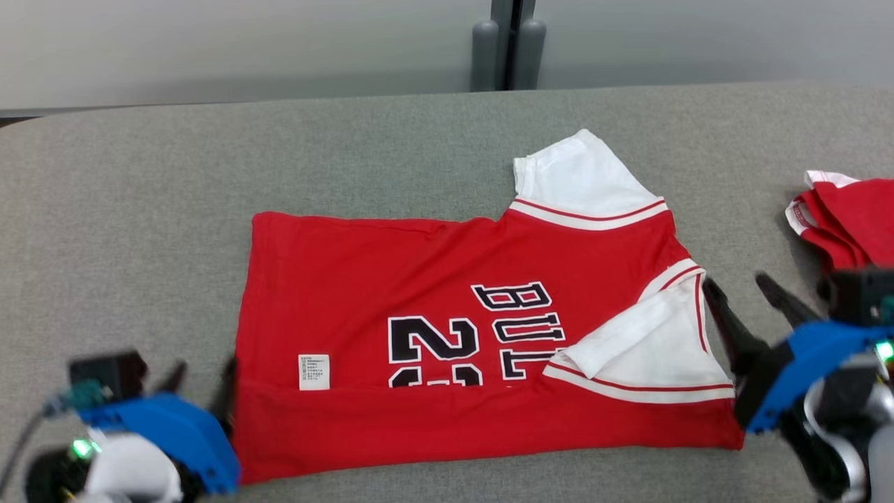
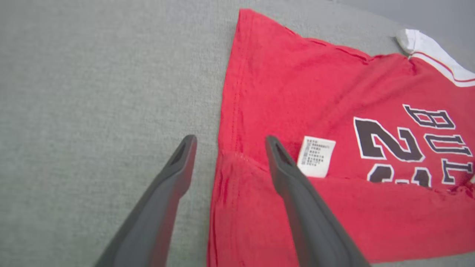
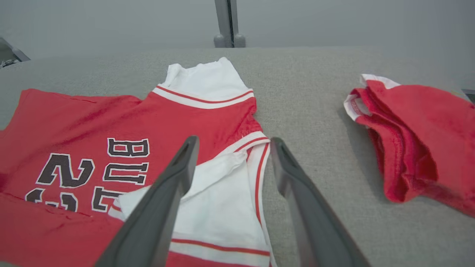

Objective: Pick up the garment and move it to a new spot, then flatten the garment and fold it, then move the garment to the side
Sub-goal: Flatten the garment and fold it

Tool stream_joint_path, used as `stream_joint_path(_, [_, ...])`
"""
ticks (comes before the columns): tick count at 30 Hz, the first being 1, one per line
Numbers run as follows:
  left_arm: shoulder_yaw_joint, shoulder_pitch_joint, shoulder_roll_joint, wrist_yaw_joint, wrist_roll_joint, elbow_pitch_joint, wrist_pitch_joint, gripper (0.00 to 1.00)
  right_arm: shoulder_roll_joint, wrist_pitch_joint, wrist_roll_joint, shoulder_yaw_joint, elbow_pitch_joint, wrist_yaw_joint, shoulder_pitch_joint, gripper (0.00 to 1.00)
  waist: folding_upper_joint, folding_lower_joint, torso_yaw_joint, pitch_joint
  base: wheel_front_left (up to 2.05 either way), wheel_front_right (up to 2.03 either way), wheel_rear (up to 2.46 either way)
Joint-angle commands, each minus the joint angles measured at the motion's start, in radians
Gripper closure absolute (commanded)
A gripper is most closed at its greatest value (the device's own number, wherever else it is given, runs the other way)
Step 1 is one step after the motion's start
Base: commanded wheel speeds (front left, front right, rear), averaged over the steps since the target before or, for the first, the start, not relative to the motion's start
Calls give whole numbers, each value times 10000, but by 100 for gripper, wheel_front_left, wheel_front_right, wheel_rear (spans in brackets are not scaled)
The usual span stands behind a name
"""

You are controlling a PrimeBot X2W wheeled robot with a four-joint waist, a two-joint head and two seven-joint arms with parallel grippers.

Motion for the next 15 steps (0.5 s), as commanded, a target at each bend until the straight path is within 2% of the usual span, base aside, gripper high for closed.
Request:
stream_joint_path(1, [134, -559, 276, -67, 132, -48, 153, 0, -149, 242, 117, 222, 49, 5, -510, 0, -1, 0, -22, 125, 0, 0, 0])
stream_joint_path(4, [182, -1586, 655, -326, 23, 116, 785, 0, -516, 789, 421, 793, 480, 5, -1909, 0, -1, 0, -145, 473, 0, 0, 0])
stream_joint_path(8, [216, -3141, 934, -995, -502, 515, 1755, 0, -895, 1164, 757, 1627, 1472, 5, -3777, 0, -1, 0, -287, 1118, 0, 0, 0])
stream_joint_path(12, [323, -4604, 1128, -1441, -1010, 1182, 2695, 0, -1120, 1117, 1098, 2405, 2483, 5, -5491, 0, -1, 0, -497, 1854, 0, 0, 0])
stream_joint_path(15, [324, -5331, 1393, -1671, -1168, 1555, 3236, 0, -1054, 768, 1253, 2780, 3193, 5, -6443, 0, -1, 0, -698, 2262, 0, 0, 0])
